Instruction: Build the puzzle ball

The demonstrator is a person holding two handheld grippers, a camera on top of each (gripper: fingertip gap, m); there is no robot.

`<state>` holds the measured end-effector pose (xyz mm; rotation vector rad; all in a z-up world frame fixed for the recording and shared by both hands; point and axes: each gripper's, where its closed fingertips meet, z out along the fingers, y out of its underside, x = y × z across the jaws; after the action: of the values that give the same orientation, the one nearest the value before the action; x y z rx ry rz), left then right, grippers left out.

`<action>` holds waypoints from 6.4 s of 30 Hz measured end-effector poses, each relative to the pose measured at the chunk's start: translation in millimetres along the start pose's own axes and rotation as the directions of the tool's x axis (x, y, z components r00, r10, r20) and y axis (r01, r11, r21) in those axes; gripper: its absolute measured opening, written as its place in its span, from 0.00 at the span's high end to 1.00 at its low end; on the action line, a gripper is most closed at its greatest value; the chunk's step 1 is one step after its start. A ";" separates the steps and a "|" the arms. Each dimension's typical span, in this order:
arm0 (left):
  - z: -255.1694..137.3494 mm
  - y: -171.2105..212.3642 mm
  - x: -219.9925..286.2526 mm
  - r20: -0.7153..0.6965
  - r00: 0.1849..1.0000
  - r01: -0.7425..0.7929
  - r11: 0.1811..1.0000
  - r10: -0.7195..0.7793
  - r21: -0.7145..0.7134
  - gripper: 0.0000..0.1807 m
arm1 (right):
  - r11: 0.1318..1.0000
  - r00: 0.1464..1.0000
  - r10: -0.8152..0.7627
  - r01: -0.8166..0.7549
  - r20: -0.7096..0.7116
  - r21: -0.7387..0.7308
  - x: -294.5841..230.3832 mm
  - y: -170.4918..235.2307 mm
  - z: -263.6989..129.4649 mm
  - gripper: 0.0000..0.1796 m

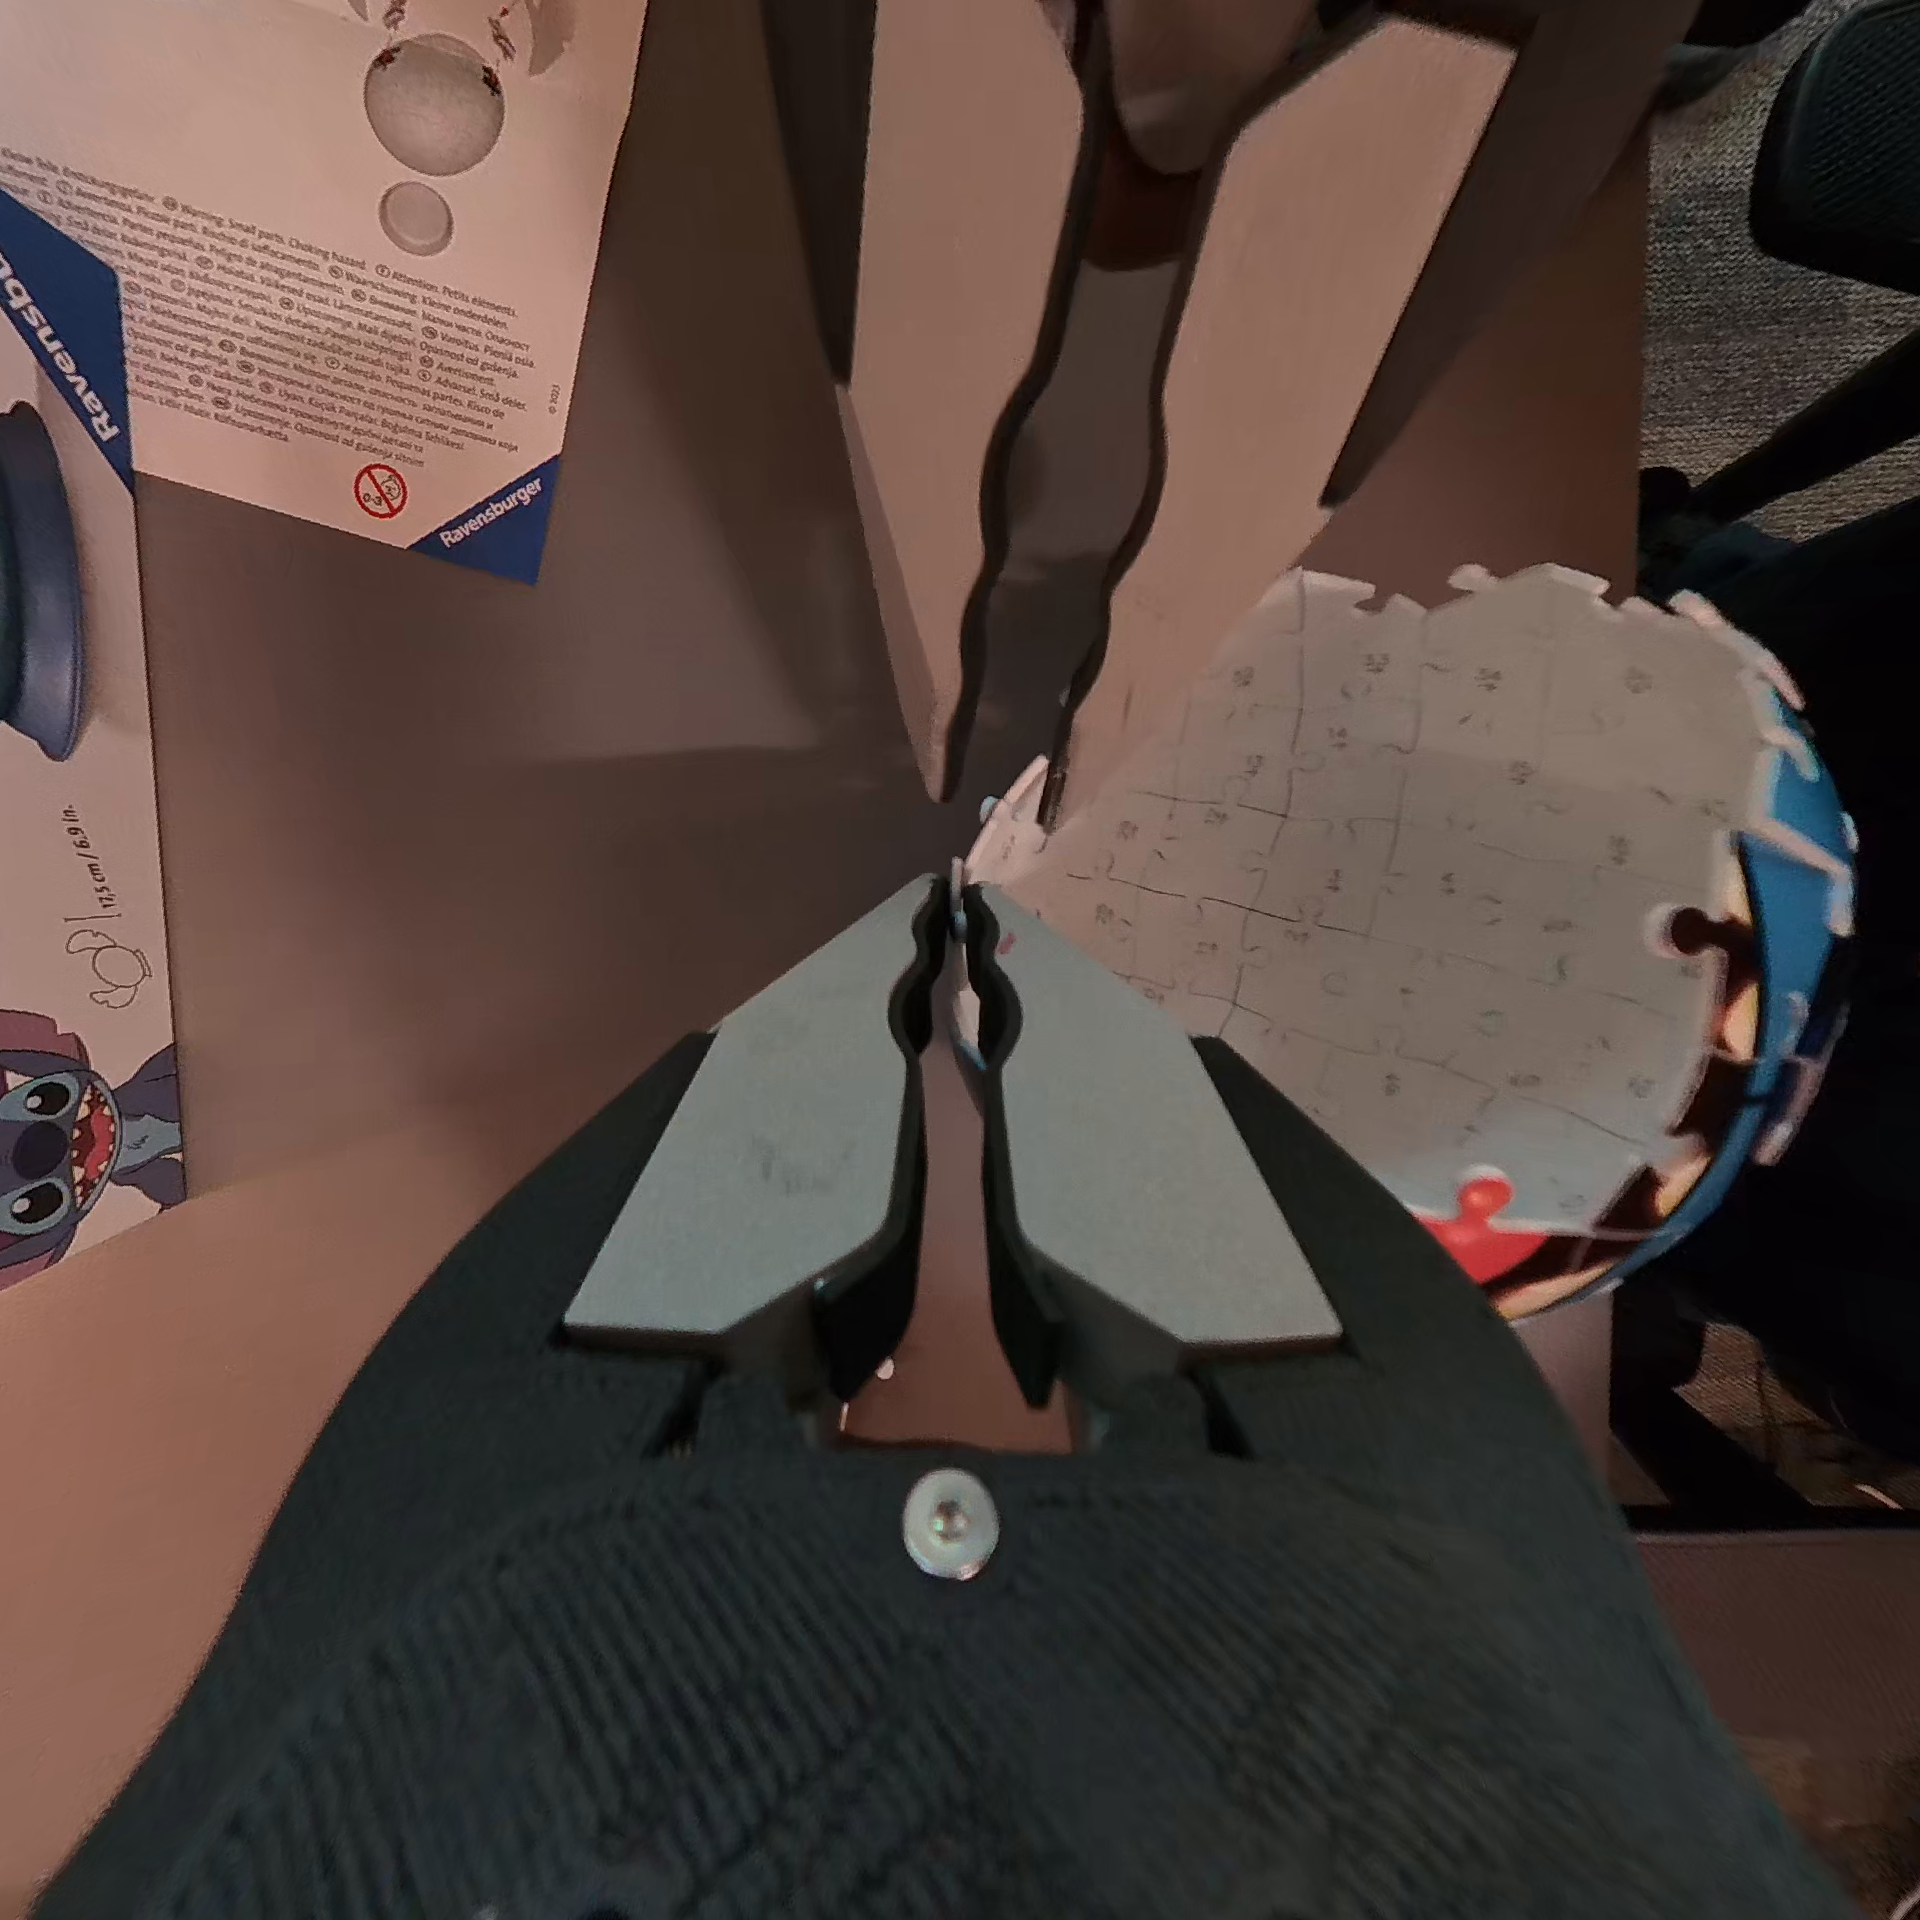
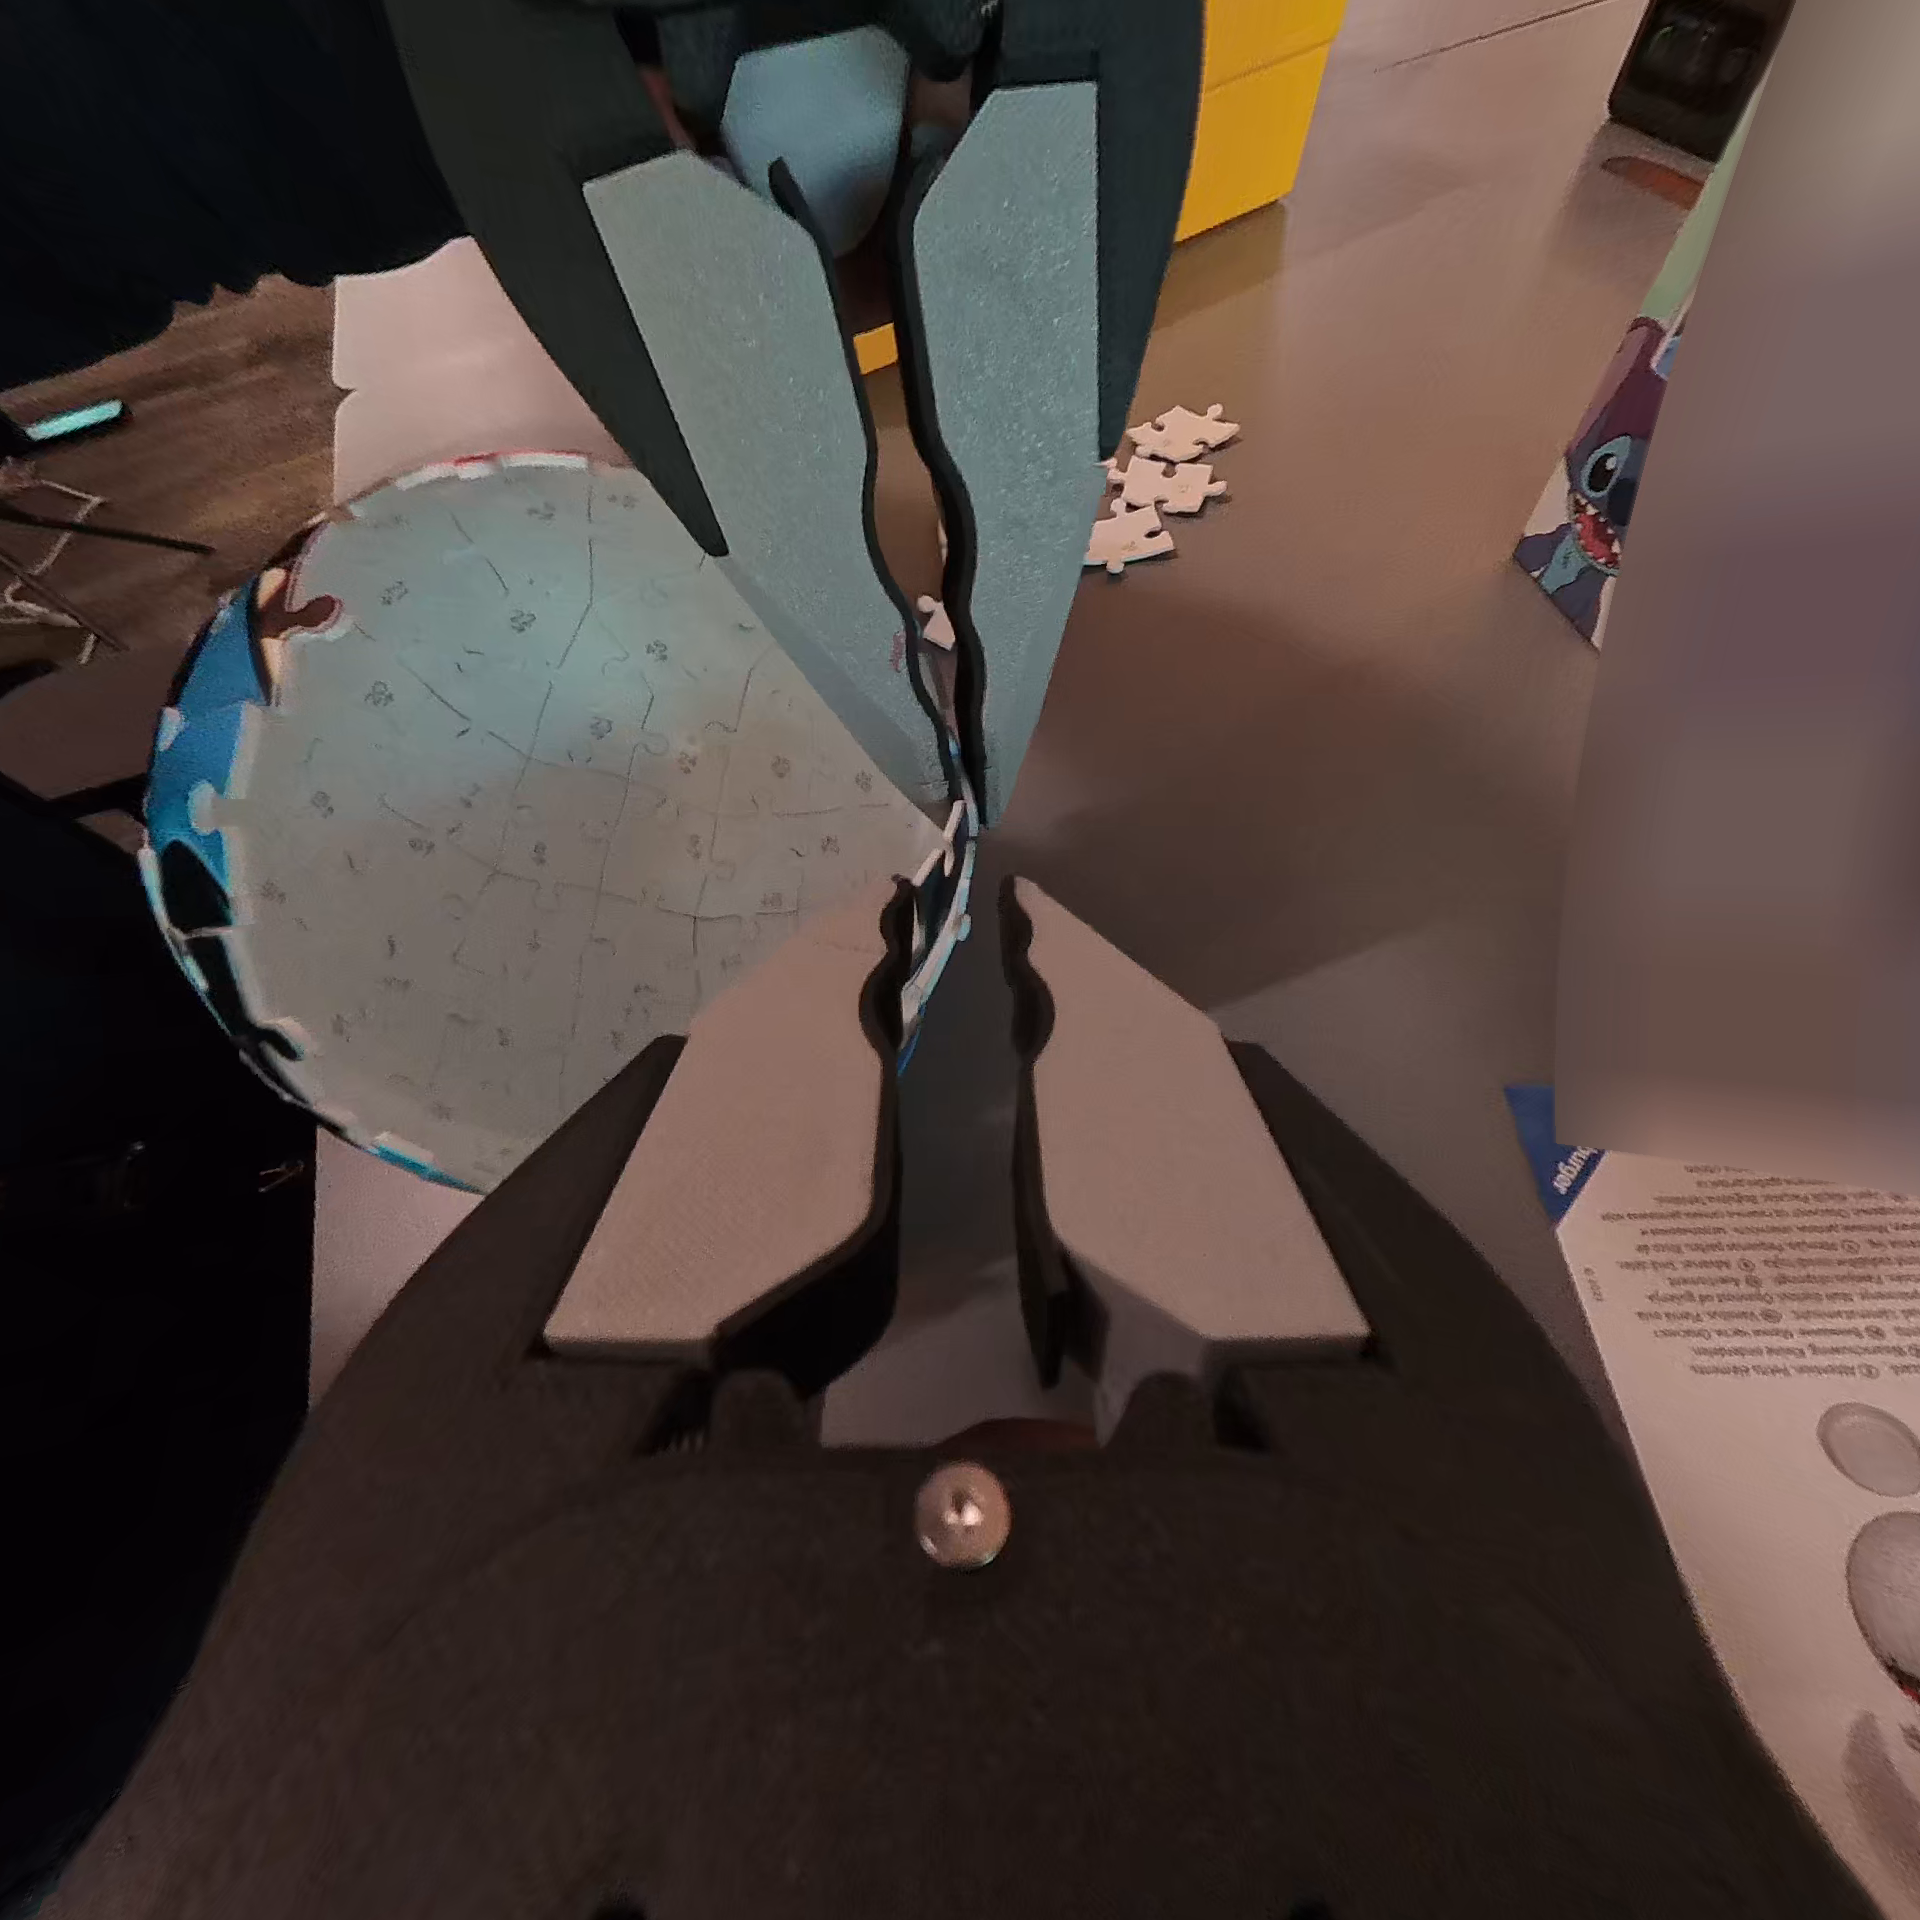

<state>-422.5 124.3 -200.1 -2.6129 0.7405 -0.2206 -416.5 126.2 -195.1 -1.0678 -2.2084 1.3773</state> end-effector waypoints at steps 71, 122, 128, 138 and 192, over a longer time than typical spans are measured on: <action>-5.5 2.4 -0.9 -0.018 0.998 -0.068 0.998 0.068 -0.008 0.90 | 0.999 0.999 0.014 -0.016 -0.049 -0.044 5.9 2.0 9.2 1.00; -0.7 -0.6 -8.8 0.017 0.999 -0.046 0.999 0.046 -0.019 0.99 | 0.963 0.954 0.262 -0.248 0.149 -0.104 8.2 12.1 13.9 0.96; -2.4 -0.1 -10.8 0.035 0.998 -0.049 0.999 0.049 -0.022 0.99 | 0.978 0.979 0.179 -0.167 0.094 -0.127 9.4 9.8 15.3 1.00; 0.7 1.1 -6.9 0.011 0.998 -0.060 0.998 0.061 -0.029 0.98 | 0.969 0.988 0.152 -0.150 -0.002 -0.196 7.5 11.8 15.8 1.00; -32.0 127.5 73.8 0.251 0.862 0.268 0.816 -0.440 0.511 0.66 | 0.956 0.943 0.248 -0.276 -0.223 -0.104 25.3 77.1 -49.9 0.83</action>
<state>-427.9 -24.6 -223.3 -2.2102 0.0361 -0.0129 -370.1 195.5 -241.0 -1.5284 -2.0855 1.1643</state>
